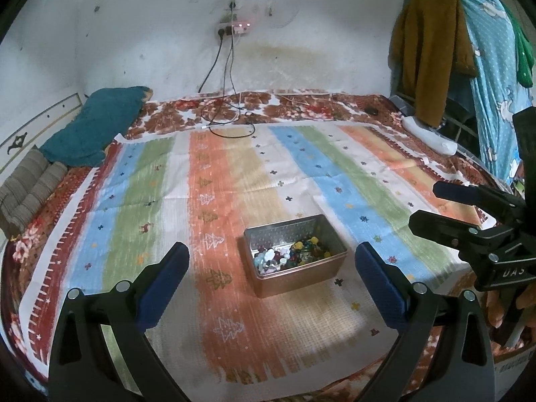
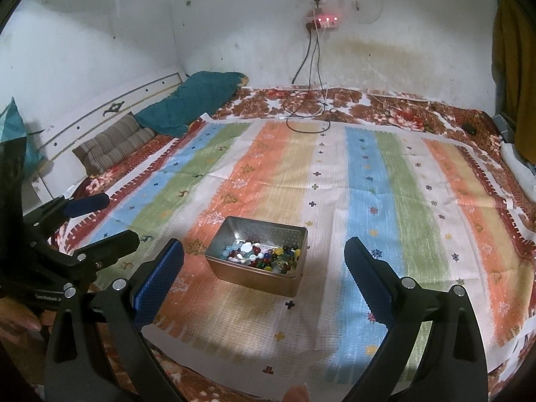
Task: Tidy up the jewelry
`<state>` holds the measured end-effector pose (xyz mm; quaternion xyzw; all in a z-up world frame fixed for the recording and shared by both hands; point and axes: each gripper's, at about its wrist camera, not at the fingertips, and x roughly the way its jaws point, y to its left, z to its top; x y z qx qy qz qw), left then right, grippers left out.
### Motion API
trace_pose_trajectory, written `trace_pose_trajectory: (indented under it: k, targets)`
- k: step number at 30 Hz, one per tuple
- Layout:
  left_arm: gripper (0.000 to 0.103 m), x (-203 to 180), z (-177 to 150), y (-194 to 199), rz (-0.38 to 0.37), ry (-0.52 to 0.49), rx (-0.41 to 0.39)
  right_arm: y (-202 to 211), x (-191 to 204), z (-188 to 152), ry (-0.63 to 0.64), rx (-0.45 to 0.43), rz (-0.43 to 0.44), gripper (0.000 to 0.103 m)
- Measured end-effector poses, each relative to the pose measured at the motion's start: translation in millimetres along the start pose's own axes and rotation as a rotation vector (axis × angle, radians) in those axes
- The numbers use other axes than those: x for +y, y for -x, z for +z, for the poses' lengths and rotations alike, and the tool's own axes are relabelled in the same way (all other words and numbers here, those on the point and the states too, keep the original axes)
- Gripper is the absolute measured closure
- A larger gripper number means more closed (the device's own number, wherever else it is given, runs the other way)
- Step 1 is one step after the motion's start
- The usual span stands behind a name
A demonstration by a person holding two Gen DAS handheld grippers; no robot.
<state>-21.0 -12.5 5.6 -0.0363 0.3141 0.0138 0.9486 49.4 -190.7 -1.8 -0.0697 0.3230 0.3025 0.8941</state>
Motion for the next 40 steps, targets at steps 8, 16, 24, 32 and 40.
trace_pose_trajectory:
  k: [8,16,24,32,40]
  targets:
    - [0.006,0.1,0.2,-0.1,0.002,0.001,0.000,1.6,1.5,0.9,0.001,-0.005,0.002,0.006]
    - [0.006,0.4,0.3,0.0,0.000,-0.002,-0.001,2.2,2.3,0.2,0.001,-0.007,0.002,0.006]
    - [0.006,-1.5,-0.3,0.2,0.004,-0.002,-0.001,2.3,2.4,-0.2,0.000,-0.008,0.002,0.006]
    - [0.006,-1.5,-0.3,0.1,0.002,-0.003,-0.001,2.2,2.8,-0.5,0.001,-0.008,0.001,0.006]
    - [0.006,-0.9,-0.2,-0.3,0.001,-0.003,0.002,2.9,2.7,-0.7,0.004,-0.009,0.002,0.006]
